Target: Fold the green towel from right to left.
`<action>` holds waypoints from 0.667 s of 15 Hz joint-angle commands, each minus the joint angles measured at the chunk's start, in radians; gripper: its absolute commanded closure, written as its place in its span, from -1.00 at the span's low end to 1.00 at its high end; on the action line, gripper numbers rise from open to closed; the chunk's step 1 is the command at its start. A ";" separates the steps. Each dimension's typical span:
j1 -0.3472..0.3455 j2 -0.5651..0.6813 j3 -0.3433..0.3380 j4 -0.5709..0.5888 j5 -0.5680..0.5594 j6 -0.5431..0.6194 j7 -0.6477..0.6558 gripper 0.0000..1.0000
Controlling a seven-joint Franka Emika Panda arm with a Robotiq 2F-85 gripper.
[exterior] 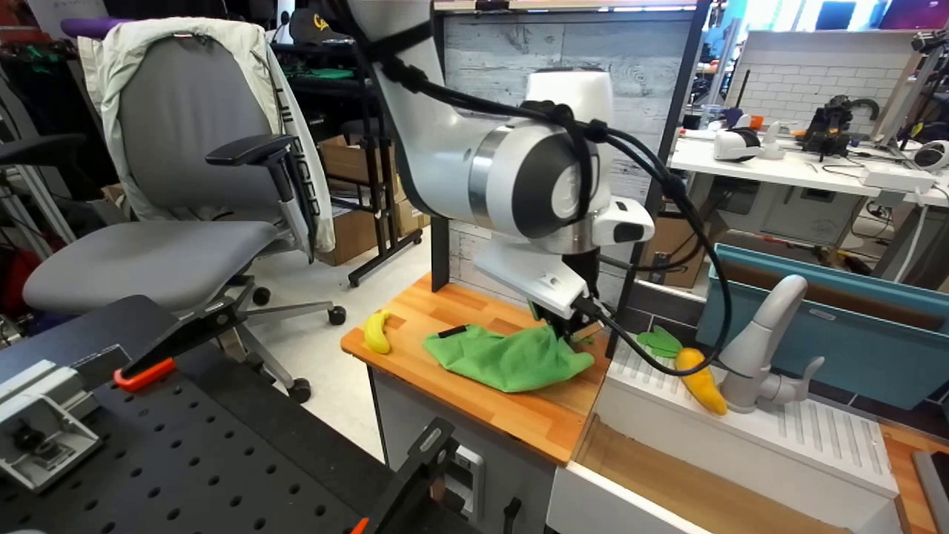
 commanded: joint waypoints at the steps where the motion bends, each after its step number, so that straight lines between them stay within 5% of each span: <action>1: 0.131 -0.152 -0.066 -0.222 -0.025 0.099 0.059 0.95; 6: 0.301 -0.213 -0.114 -0.276 -0.068 0.058 0.097 0.95; 10: 0.354 -0.180 -0.088 -0.216 -0.116 0.009 0.078 0.95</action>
